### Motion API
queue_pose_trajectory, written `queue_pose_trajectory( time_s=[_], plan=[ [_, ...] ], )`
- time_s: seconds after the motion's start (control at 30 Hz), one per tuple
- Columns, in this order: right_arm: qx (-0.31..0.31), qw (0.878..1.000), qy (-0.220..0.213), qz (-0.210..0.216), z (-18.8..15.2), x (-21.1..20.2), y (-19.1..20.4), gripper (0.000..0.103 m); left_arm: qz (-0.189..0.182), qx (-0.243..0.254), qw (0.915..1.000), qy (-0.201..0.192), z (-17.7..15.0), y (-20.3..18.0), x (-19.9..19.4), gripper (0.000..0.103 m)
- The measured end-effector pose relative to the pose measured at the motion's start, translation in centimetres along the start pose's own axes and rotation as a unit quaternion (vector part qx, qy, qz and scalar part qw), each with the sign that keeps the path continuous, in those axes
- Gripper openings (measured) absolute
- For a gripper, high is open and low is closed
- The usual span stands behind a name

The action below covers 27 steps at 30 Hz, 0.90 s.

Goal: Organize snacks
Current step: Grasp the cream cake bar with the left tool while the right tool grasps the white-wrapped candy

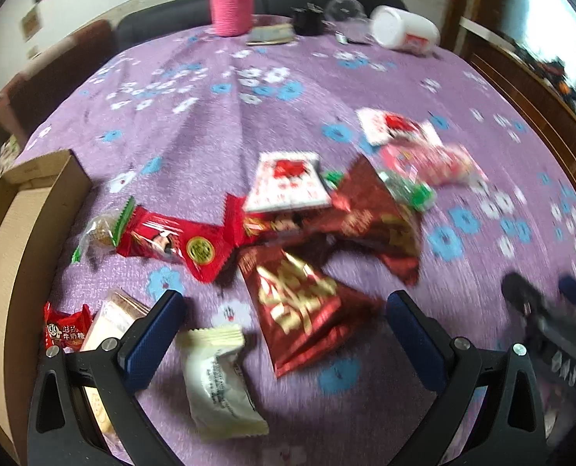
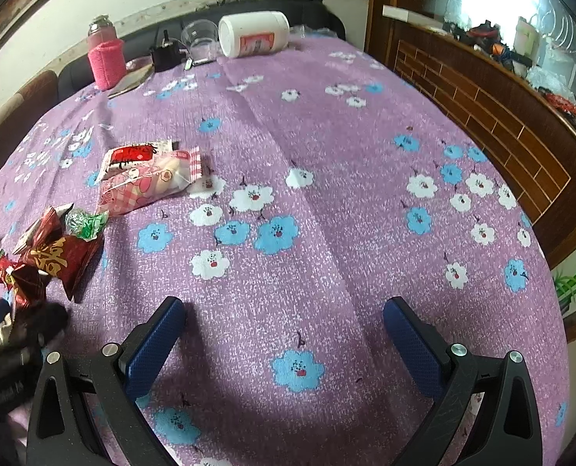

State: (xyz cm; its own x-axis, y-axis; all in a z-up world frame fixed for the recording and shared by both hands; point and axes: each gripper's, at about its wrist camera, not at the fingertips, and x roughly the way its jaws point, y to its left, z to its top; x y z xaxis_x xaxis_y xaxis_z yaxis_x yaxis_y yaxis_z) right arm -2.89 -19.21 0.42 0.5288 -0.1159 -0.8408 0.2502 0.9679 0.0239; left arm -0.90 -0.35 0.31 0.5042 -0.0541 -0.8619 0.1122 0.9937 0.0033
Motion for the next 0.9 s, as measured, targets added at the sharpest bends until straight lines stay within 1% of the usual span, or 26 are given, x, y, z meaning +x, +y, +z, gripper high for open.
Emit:
queue_pose_trajectory(
  time_s=[0.07,0.1,0.13,0.17,0.23,0.27,0.3,0.33,0.37,0.4,0.43,0.5,0.53,0.57,0.6,0.63,0.67,0.7,0.73,0.77,0.8,0.87,0.9],
  plan=[
    [0.004,1.0,0.008,-0.005,0.2,0.1,-0.1,0.102,-0.016,0.01,0.9996,0.022,-0.5,0.1,-0.5,0.103],
    [0.004,1.0,0.009,-0.006,0.3,0.2,0.0,0.102,-0.031,0.007,0.9993,0.022,-0.7,0.1,-0.8,0.101],
    [0.003,1.0,0.009,-0.006,0.3,0.2,0.0,0.102,-0.047,0.003,0.9987,0.017,-1.0,0.5,-1.7,0.095],
    [0.0,1.0,0.009,-0.005,0.3,0.2,0.0,0.102,-0.063,0.0,0.998,0.004,-1.6,1.0,-2.9,0.088],
    [-0.009,1.0,0.011,-0.001,0.5,0.3,0.0,0.102,-0.092,0.007,0.995,-0.038,-2.5,1.8,-6.1,0.088],
    [-0.018,1.0,0.014,0.0,0.6,0.3,0.0,0.102,-0.1,0.015,0.9931,-0.06,-3.2,2.4,-7.8,0.088],
    [-0.027,0.999,0.017,-0.005,0.7,0.0,0.0,0.094,-0.101,0.027,0.9908,-0.086,-4.0,3.3,-9.8,0.088],
    [-0.03,0.999,0.013,-0.011,0.6,-0.9,0.0,0.088,-0.096,0.034,0.9898,-0.099,-4.3,4.3,-10.9,0.088],
    [-0.027,1.0,0.007,0.004,0.5,-2.0,0.0,0.082,-0.092,0.04,0.9889,-0.109,-4.9,5.4,-12.1,0.088],
    [-0.021,0.999,0.0,0.033,0.4,-3.4,0.0,0.083,-0.095,0.041,0.9876,-0.118,-5.4,6.8,-13.0,0.088],
    [-0.017,0.997,-0.008,0.071,0.2,-4.9,0.3,0.083,-0.1,0.038,0.9866,-0.123,-5.8,8.4,-13.6,0.088],
    [-0.027,0.991,-0.013,0.132,-0.4,-7.1,1.7,0.083,-0.099,0.021,0.9875,-0.121,-6.0,11.5,-13.8,0.088],
    [-0.04,0.986,-0.012,0.163,-0.8,-7.8,3.0,0.083,-0.097,0.008,0.9885,-0.116,-6.2,13.0,-13.6,0.088],
    [-0.054,0.981,-0.008,0.185,-1.2,-8.0,4.3,0.083,-0.105,-0.009,0.9884,-0.109,-6.1,14.4,-13.3,0.085],
    [-0.073,0.975,0.001,0.211,-1.8,-8.0,6.2,0.083,-0.128,-0.03,0.9861,-0.101,-6.4,15.9,-13.0,0.08],
    [-0.088,0.971,0.005,0.223,-2.3,-7.8,7.5,0.082,-0.149,-0.042,0.9836,-0.094,-6.6,16.8,-12.8,0.068],
    [-0.105,0.968,0.006,0.229,-2.6,-7.6,8.9,0.082,-0.164,-0.048,0.9813,-0.088,-6.7,17.4,-12.6,0.063],
    [-0.132,0.965,0.004,0.228,-3.2,-7.3,11.0,0.078,-0.166,-0.045,0.981,-0.089,-6.9,17.5,-12.4,0.062],
    [-0.147,0.962,0.002,0.228,-3.8,-7.1,12.2,0.074,-0.162,-0.04,0.9818,-0.091,-7.0,17.4,-12.4,0.06],
    [-0.166,0.958,0.007,0.235,-4.2,-6.7,13.9,0.067,-0.157,-0.032,0.983,-0.09,-7.2,17.3,-12.3,0.055],
    [-0.175,0.955,0.014,0.24,-4.5,-6.2,14.7,0.065,-0.156,-0.025,0.9838,-0.085,-7.3,16.8,-12.0,0.053],
    [-0.197,0.954,0.023,0.227,-4.9,-5.0,16.9,0.064,-0.157,-0.012,0.9848,-0.074,-7.4,16.1,-11.4,0.051],
    [-0.206,0.954,0.022,0.216,-5.1,-4.5,17.5,0.058,-0.15,0.0,0.9863,-0.069,-7.5,15.4,-11.1,0.051]
  ],
)
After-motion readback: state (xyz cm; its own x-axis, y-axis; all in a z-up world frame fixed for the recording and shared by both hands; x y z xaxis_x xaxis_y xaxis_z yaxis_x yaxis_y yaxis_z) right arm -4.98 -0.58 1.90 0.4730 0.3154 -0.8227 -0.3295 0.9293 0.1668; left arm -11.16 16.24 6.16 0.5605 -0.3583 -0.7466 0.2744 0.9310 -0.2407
